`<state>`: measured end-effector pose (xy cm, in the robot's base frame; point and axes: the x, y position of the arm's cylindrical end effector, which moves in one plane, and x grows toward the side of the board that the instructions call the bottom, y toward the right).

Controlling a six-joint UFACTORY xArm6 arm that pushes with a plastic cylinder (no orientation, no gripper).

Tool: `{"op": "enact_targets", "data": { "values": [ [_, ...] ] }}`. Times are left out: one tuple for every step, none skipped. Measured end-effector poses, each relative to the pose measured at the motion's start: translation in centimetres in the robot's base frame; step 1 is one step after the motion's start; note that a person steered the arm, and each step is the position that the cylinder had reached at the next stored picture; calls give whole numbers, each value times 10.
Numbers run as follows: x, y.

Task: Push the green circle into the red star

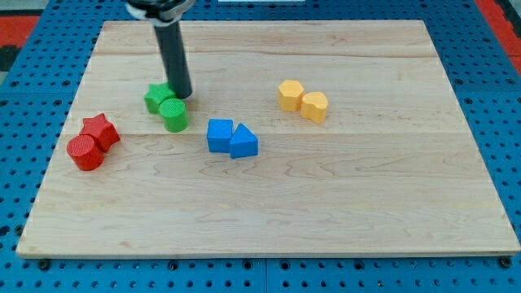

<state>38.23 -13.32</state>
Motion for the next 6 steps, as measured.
{"op": "enact_targets", "data": {
  "values": [
    [38, -38],
    [-8, -23],
    [-1, 24],
    [43, 42],
    [67, -11],
    [70, -17]
  ]
}}
